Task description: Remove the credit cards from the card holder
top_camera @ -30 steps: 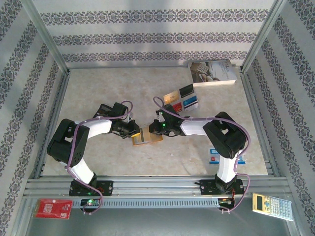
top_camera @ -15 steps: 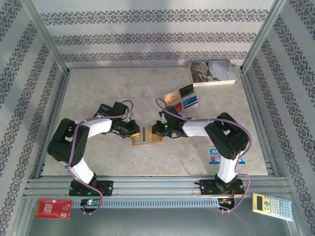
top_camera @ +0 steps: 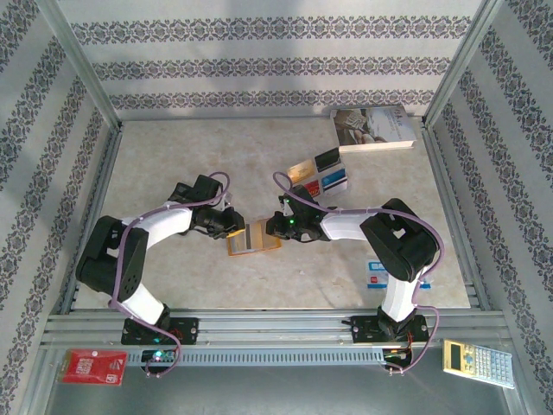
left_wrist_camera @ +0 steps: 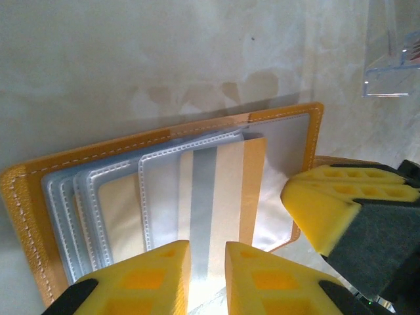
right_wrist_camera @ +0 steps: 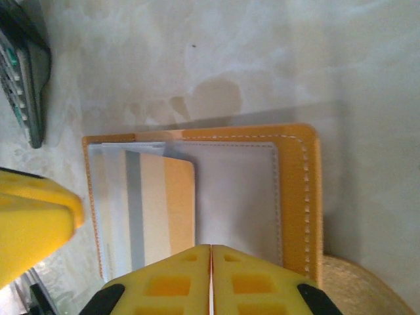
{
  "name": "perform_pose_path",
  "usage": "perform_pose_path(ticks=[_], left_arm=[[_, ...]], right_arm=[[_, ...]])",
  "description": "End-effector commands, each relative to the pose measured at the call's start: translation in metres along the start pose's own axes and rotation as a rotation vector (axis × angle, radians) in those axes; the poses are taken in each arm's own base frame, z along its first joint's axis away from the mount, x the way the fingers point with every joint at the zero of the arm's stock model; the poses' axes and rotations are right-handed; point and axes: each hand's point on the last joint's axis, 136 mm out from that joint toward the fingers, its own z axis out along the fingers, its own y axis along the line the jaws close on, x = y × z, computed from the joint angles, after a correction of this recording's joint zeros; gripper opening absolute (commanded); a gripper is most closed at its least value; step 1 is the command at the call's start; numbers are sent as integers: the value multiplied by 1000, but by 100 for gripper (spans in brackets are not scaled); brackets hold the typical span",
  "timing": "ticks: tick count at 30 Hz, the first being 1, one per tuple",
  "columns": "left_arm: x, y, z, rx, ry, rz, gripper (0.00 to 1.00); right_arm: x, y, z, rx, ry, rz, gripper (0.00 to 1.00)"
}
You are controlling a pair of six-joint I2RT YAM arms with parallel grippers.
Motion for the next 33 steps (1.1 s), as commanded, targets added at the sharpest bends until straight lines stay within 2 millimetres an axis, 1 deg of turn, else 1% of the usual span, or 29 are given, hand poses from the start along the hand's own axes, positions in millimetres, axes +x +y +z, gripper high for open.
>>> perform_pose_path(ticks=[1, 4, 7, 11, 14, 17, 21, 25, 27, 30, 33], left_arm=[[2, 5, 11, -18, 24, -15, 19], [8, 22, 20, -69, 47, -35, 16], [14, 38, 24, -122, 63, -53, 12], [22, 60, 24, -212, 76, -59, 9], [26, 73, 24, -249, 83, -71, 7], [30, 83, 25, -269, 88, -87, 6], [34, 91, 30, -284, 109, -104, 5], [38, 98, 34, -302, 128, -117, 5], [39, 101, 35, -308, 133, -122, 5], [39, 102, 33, -315, 133, -122, 5], [39, 99, 32, -306, 132, -124, 5]], right_arm=[[0, 18, 3, -38, 15, -30, 15], [2, 16, 7, -32, 25, -16, 19], [4, 13, 11, -24, 42, -7, 22], [7, 4, 16, 15, 60, 14, 25], [10, -5, 20, 48, 67, 35, 26], [11, -9, 21, 65, 74, 46, 29], [15, -7, 25, 70, 101, 31, 31], [19, -10, 27, 129, 114, 5, 32], [20, -8, 28, 131, 121, -5, 33], [21, 2, 28, 88, 124, -26, 32], [18, 13, 24, 37, 112, -44, 26]])
